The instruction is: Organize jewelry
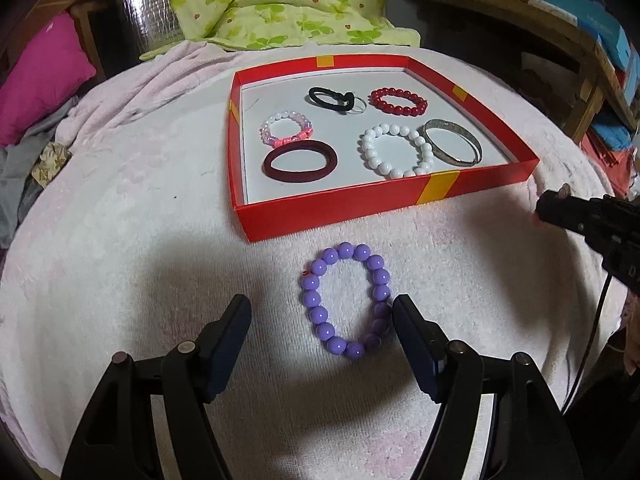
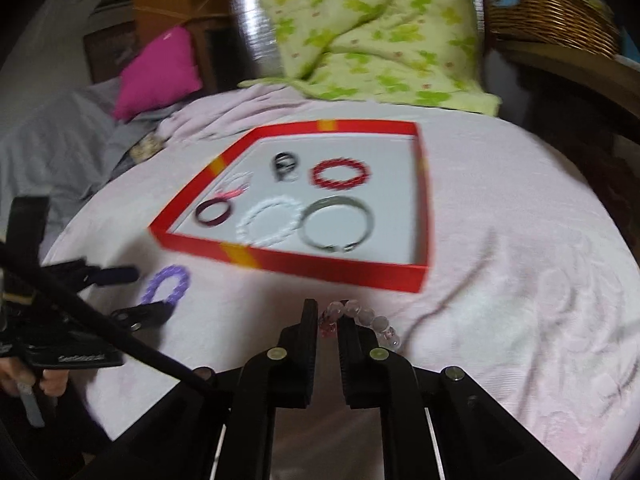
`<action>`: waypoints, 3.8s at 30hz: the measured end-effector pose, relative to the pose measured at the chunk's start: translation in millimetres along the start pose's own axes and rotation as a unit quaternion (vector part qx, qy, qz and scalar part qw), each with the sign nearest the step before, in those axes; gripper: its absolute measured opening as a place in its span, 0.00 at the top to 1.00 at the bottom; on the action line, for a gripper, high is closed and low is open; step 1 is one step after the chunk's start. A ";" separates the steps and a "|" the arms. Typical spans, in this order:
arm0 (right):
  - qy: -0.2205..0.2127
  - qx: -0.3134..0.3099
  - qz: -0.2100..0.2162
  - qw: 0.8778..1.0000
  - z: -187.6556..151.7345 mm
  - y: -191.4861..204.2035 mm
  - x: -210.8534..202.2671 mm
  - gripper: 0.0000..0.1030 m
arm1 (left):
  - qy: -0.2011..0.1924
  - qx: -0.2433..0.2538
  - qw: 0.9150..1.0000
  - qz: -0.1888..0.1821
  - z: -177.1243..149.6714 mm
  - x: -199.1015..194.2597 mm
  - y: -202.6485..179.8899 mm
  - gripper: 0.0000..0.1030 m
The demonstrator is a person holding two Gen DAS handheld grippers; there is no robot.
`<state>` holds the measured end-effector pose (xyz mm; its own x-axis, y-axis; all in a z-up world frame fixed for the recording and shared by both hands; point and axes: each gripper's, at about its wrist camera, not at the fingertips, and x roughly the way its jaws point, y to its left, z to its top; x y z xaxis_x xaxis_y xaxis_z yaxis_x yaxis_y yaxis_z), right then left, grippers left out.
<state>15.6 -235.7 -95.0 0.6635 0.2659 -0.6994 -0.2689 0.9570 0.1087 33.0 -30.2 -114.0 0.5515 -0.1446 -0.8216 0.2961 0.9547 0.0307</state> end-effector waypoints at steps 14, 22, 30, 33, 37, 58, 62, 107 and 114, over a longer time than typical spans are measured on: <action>0.056 0.018 0.040 0.997 -10.6 -3.7 19.6 0.89 | 0.001 0.005 1.000 0.009 -0.6 2.2 -4.9 0.28; 0.075 0.030 0.060 0.995 -16.6 -11.9 20.5 0.88 | 0.012 -0.021 1.000 -0.009 1.4 6.9 0.4 0.28; 0.079 0.075 0.073 0.991 -14.0 -25.4 19.5 0.77 | 0.013 -0.025 0.999 -0.016 3.0 9.1 2.0 0.26; 0.076 0.074 0.068 0.992 -13.2 -24.0 19.8 0.77 | 0.013 -0.025 0.999 -0.016 3.2 9.2 2.2 0.26; 0.073 0.054 0.060 0.994 -13.1 -18.7 19.4 0.77 | 0.004 -0.022 1.000 -0.022 3.1 7.9 1.5 0.32; 0.051 -0.012 0.024 0.998 -2.2 23.9 19.3 0.88 | -0.029 -0.026 0.998 -0.058 0.2 -11.3 17.5 1.00; 0.035 -0.007 0.049 0.998 2.2 28.7 11.1 0.88 | -0.033 -0.028 0.997 -0.061 -2.6 -17.1 24.5 1.00; 0.058 0.021 -0.033 0.998 -3.5 -9.3 28.1 0.82 | -0.036 0.040 0.997 -0.047 -7.3 -4.9 -22.5 0.80; 0.063 0.001 -0.038 0.997 -1.0 4.3 26.7 0.90 | -0.036 0.040 0.997 -0.047 -7.7 -7.7 -22.6 0.82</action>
<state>31.5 -224.6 -113.9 0.5887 0.1750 -0.7892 -0.2192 0.9743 0.0526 16.1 -48.6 -112.7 0.5731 -0.2529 -0.7795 0.4084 0.9128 0.0040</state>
